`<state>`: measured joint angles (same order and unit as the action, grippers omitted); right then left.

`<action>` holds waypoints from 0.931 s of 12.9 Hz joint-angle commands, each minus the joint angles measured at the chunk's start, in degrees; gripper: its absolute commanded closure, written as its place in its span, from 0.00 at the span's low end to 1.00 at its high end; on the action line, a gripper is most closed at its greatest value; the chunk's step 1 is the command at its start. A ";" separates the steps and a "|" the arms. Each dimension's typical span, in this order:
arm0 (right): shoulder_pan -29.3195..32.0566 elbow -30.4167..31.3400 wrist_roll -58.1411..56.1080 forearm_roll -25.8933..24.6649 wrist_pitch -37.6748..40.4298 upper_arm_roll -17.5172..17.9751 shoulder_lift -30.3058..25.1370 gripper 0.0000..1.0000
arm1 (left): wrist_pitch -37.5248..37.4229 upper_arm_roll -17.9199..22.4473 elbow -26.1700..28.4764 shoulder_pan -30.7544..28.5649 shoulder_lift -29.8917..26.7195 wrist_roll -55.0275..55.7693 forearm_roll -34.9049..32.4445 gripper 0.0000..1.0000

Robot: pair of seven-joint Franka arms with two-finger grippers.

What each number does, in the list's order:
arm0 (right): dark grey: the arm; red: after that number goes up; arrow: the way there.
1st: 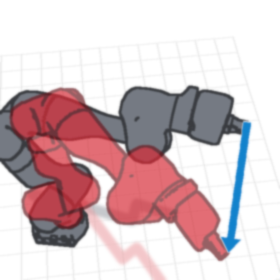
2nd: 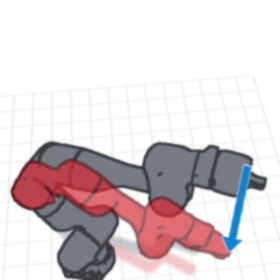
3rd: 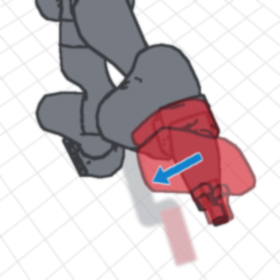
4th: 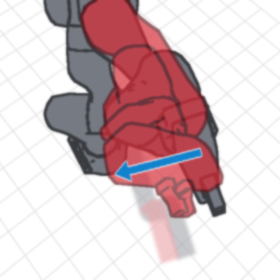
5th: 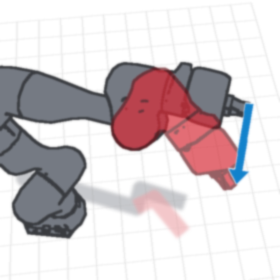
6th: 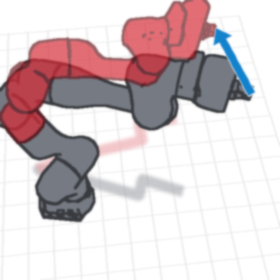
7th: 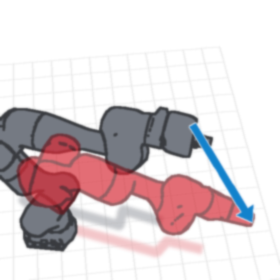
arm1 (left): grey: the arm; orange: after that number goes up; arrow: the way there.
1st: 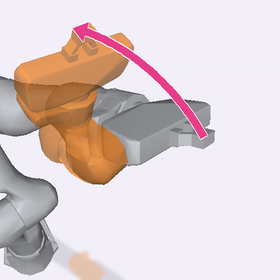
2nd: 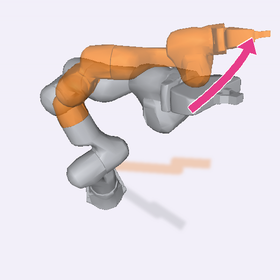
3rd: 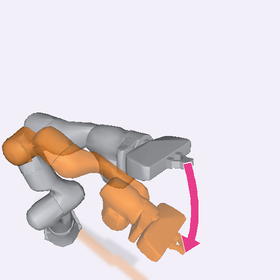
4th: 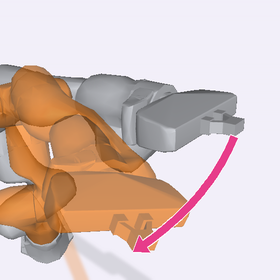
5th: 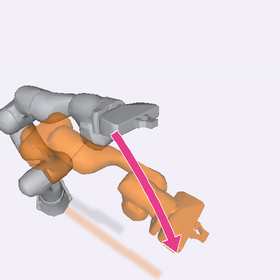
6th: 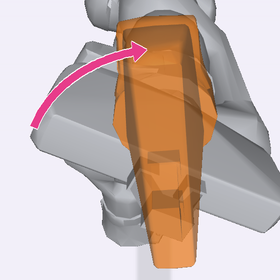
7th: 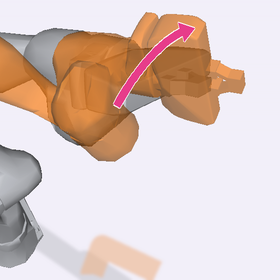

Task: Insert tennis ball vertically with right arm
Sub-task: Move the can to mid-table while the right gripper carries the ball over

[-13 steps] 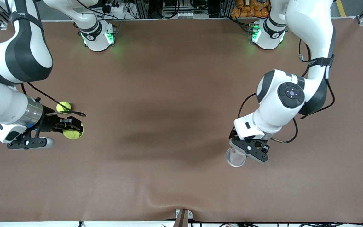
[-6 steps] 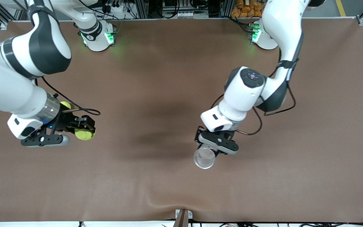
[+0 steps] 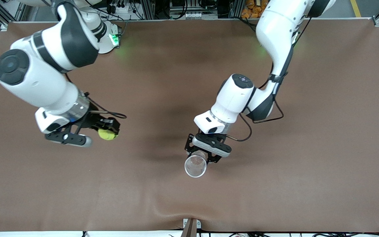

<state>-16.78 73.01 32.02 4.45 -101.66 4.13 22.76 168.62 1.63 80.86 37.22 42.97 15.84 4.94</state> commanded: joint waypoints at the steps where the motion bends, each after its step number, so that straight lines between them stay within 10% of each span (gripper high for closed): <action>1: -0.71 -1.55 6.01 0.21 0.23 -0.26 0.61 1.00 | 8.19 0.74 -0.18 1.89 3.95 2.43 0.86 0.30; 12: -6.06 -5.58 30.96 1.00 -17.77 0.00 6.84 1.00 | 20.15 7.68 -0.79 8.92 11.08 4.11 0.86 0.29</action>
<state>-21.59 72.41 56.53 4.83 -117.57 4.26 26.10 184.59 7.86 81.17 45.07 51.45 19.37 4.94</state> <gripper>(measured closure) 0.326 0.291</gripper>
